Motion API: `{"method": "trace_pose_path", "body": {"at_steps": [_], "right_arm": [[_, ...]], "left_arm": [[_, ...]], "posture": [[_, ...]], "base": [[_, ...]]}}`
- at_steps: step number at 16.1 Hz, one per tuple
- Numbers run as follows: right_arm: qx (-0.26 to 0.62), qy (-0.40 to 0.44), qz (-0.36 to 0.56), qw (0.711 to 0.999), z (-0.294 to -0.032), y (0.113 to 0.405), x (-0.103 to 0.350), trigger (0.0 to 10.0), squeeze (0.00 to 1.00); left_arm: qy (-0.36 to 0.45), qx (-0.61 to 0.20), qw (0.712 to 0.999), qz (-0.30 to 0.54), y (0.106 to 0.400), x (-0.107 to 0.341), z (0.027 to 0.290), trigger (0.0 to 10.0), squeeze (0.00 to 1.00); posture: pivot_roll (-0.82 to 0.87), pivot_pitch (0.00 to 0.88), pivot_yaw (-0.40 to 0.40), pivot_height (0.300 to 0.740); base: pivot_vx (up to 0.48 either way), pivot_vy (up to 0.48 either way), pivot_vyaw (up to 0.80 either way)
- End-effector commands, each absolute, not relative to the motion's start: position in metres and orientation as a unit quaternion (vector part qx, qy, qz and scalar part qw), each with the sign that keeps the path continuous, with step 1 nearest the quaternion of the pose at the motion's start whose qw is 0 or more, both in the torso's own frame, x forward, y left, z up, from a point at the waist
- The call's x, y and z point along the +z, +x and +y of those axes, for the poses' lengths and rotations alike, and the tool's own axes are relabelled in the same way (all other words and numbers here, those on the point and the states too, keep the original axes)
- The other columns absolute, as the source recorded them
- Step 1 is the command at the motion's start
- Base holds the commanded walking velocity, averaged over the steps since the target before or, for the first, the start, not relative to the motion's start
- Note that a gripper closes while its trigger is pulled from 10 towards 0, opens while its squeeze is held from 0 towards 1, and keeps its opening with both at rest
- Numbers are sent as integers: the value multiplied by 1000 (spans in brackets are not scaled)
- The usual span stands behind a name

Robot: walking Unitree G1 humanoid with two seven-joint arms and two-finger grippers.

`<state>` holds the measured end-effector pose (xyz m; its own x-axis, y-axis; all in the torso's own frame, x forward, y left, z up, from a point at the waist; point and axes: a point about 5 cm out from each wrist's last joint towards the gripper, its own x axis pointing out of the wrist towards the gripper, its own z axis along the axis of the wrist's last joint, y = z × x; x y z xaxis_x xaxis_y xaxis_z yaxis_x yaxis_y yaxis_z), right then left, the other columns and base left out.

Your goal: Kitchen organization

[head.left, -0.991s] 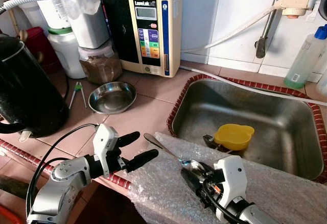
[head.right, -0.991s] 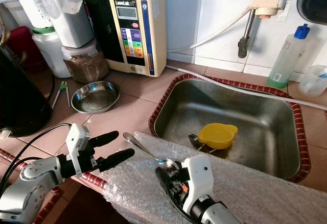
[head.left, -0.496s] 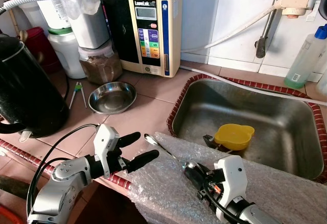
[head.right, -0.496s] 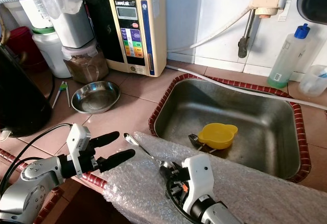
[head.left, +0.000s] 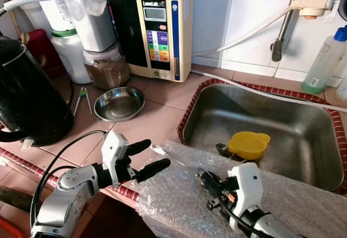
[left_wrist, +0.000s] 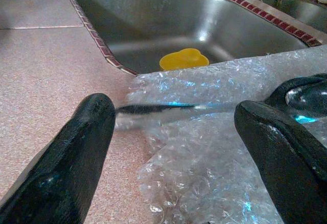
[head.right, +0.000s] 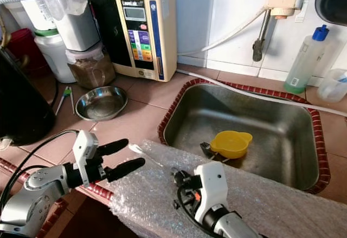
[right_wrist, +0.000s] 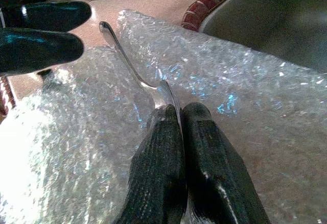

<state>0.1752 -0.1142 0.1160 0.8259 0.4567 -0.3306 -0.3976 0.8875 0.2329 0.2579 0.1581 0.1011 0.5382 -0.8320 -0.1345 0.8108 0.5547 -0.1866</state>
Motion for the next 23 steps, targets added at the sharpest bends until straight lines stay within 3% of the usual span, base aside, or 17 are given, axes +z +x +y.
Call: {"method": "trace_pose_path", "body": {"at_steps": [1, 10, 14, 16, 21, 23], "right_arm": [[202, 74, 182, 960, -120, 179, 118, 0, 0], [100, 71, 37, 992, -143, 203, 151, 0, 0], [1, 7, 24, 1000, -170, 210, 147, 0, 0], [-74, -34, 46, 996, -195, 210, 136, 0, 0], [-121, -75, 68, 987, -214, 209, 118, 0, 0], [-126, -82, 64, 987, -217, 210, 116, 0, 0]], "left_arm": [[-44, -463, 879, 102, 260, 102, 160, 10000, 0], [-41, -446, 890, 83, 268, 104, 157, 10000, 0], [-37, -438, 895, 76, 271, 106, 154, 10000, 0], [-40, -472, 877, 76, 269, 109, 145, 10000, 0], [-30, -545, 835, 71, 265, 115, 126, 10000, 0], [-36, -543, 837, 58, 270, 119, 120, 10000, 0]], "posture": [[-41, 12, 108, 740], [-53, 0, 118, 740], [-54, 0, 119, 740], [-58, 0, 115, 740], [-71, 0, 107, 740], [-76, 0, 103, 740]], "base": [[0, 0, 0], [0, 0, 0], [0, 0, 0], [0, 0, 0], [0, 0, 0], [0, 0, 0]]}}
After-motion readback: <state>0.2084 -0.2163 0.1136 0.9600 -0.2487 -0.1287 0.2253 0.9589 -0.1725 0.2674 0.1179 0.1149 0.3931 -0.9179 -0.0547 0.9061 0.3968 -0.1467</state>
